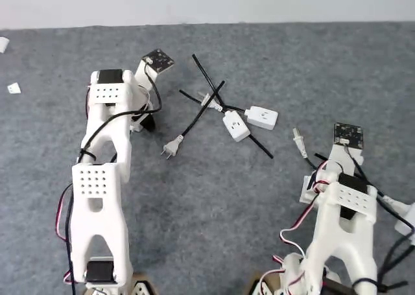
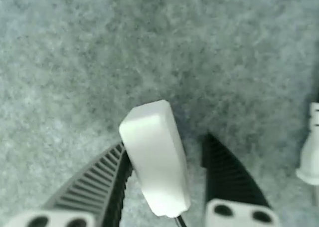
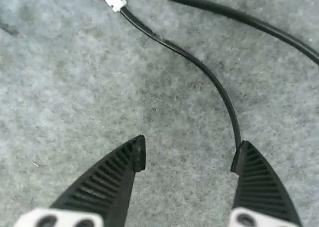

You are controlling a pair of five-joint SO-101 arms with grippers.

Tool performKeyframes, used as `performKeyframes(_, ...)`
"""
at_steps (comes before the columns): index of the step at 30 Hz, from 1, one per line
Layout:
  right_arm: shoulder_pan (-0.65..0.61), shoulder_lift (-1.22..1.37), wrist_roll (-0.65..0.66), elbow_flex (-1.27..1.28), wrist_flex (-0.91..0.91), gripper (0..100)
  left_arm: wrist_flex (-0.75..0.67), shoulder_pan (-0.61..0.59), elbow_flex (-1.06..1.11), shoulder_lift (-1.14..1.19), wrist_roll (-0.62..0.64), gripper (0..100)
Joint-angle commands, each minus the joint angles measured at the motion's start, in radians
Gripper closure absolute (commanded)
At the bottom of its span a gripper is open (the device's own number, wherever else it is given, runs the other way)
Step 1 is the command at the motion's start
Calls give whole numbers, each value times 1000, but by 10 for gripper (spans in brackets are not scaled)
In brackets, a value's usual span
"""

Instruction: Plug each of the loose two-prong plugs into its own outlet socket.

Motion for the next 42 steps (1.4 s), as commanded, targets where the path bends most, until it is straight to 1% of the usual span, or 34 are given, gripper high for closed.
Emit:
performKeyframes(1, -8, 2, 8, -3, -22, 729, 66, -12, -131, 28, -14, 947)
performKeyframes(2, -8, 2, 5, 0, -31, 729, 92, -8, -162, 28, -14, 985)
performKeyframes(4, -8, 2, 3, 2, -36, 729, 170, 8, -216, 28, 0, 983)
performKeyframes(7, -8, 2, 3, 5, -38, 729, 284, 32, -318, 26, 103, 987)
performKeyframes(10, -8, 2, 2, 5, -38, 729, 279, 43, -348, 25, 261, 987)
performKeyframes(15, -8, 2, 2, 6, -38, 729, 282, 64, -349, 25, 489, 987)
performKeyframes(17, -8, 2, 2, 6, -39, 729, 282, 80, -323, 23, 594, 987)
performKeyframes(19, -8, 2, 2, 6, -39, 729, 282, 94, -280, -3, 667, 987)
performKeyframes(22, -8, 2, 2, 6, -39, 729, 282, 117, -163, -106, 736, 987)
performKeyframes(27, -8, 2, 2, 6, -39, 729, 278, 176, 133, -404, 795, 987)
performKeyframes(30, -8, 2, 2, 6, -39, 729, 276, 215, 305, -554, 872, 987)
performKeyframes(34, -8, 2, 2, 6, -39, 729, 261, 252, 516, -666, 982, 987)
performKeyframes(37, -8, 2, 2, 6, -39, 729, 176, 272, 676, -692, 1003, 987)
performKeyframes(42, -5, 2, 2, 8, -39, 729, -98, 304, 970, -661, 1005, 987)
